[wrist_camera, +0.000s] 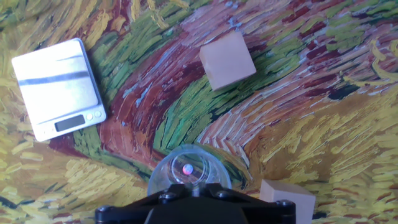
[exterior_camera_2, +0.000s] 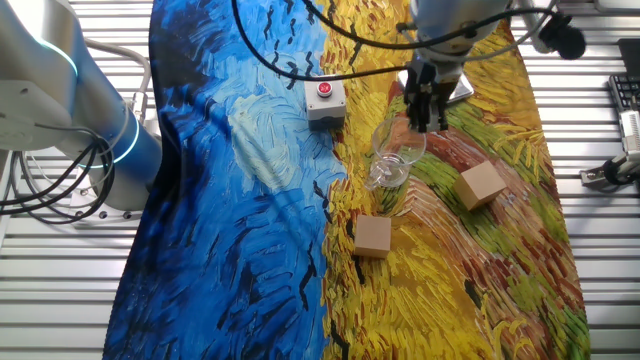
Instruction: Pick up the cup
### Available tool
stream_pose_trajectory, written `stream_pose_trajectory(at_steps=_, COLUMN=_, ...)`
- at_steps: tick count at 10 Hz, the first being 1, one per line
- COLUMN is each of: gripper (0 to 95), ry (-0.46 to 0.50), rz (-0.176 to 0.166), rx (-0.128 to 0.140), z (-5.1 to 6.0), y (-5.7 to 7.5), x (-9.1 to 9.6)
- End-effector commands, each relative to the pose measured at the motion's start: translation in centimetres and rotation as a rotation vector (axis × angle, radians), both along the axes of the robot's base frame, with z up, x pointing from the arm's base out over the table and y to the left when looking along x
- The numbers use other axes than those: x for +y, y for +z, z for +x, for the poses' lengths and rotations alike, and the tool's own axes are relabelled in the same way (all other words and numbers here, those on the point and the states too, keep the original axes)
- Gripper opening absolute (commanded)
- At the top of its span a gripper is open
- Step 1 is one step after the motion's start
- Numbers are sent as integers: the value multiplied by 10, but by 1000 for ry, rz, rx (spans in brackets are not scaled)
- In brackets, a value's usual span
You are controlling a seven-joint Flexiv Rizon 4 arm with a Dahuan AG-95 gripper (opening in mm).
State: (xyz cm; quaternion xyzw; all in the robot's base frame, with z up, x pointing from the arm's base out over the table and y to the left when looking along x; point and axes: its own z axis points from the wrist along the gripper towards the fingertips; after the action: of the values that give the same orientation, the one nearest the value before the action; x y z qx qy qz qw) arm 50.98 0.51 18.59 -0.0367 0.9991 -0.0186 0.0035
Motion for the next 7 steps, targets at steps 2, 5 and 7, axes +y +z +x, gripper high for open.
stream_pose_trajectory(at_steps=2, gripper=0, ry=6, rz=-4, rx=9, z=5, y=5, x=3)
stream_pose_trajectory(at_steps=5, gripper=0, ry=-6, rz=-3, rx=4, z=6, y=7, x=4)
stream_pose_trajectory(at_steps=7, gripper=0, ry=-8, rz=8, rx=-9, z=5, y=7, x=3)
